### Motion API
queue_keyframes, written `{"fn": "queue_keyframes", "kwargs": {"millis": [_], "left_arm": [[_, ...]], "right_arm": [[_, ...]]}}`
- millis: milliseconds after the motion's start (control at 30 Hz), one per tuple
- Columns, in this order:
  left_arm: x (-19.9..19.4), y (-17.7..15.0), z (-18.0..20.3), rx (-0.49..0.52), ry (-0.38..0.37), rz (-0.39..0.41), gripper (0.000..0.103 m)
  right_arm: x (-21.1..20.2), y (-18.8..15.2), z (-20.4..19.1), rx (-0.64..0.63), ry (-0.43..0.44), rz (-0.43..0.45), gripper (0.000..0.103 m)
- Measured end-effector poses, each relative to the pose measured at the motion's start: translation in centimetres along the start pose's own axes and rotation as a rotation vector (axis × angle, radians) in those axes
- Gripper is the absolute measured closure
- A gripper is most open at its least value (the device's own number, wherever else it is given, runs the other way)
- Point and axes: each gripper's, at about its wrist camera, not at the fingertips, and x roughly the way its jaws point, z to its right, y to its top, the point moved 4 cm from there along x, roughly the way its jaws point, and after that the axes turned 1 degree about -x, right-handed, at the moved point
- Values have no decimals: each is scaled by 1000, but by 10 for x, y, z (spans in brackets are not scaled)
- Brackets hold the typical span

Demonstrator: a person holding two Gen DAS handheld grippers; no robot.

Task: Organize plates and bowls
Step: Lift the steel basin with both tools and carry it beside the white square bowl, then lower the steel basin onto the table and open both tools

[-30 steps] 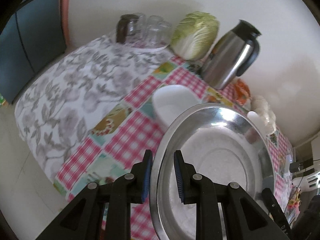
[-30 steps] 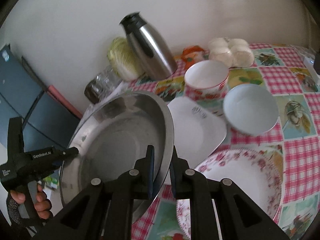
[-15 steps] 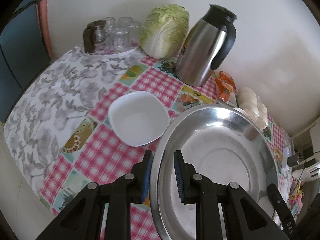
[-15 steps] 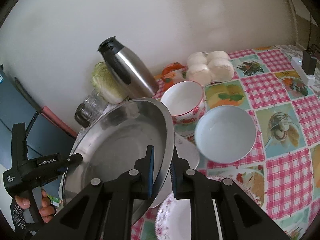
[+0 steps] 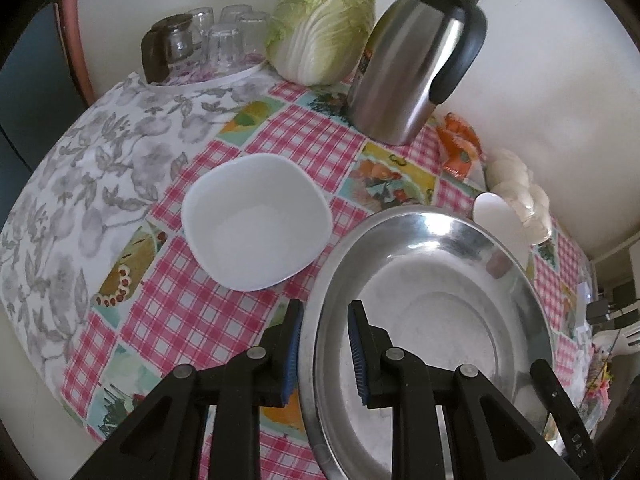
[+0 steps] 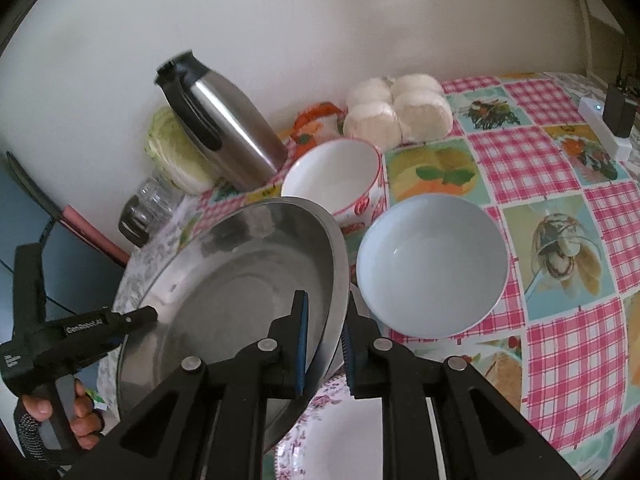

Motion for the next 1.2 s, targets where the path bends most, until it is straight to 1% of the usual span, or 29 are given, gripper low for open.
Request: {"fn": "queue_keyframes", "kwargs": {"millis": [133,300,500,600,767,933,1067,1200], "left_arm": [[10,-2,-6,-1,8,-23,79],[23,-5,-7,0,18,-47,79],[27,-4,-4,23,23,-26,78],[28,-2,-4,26,19,-17,76],[33,-3,-2,55,44,-8,74],[40,-7,-3,55,37,-37,73],[52,-11,-5,49,40,-76,73],[56,-13,-6,44,35,-94,73]], "right_arm": [[12,-5,1,-6,-22,-34,86],[20,-6,3,-5,-41,-50,86],[30,-7,4,-12,-68,-62,85],[34,-7,4,-23,-79,-68,85],[37,-9,0,-59,-112,-70,85],[44,-13,3,-86,-159,-97,85],[47,-15,6,-83,-165,-107,85],[45,-14,4,-92,-178,-108,85]]}}
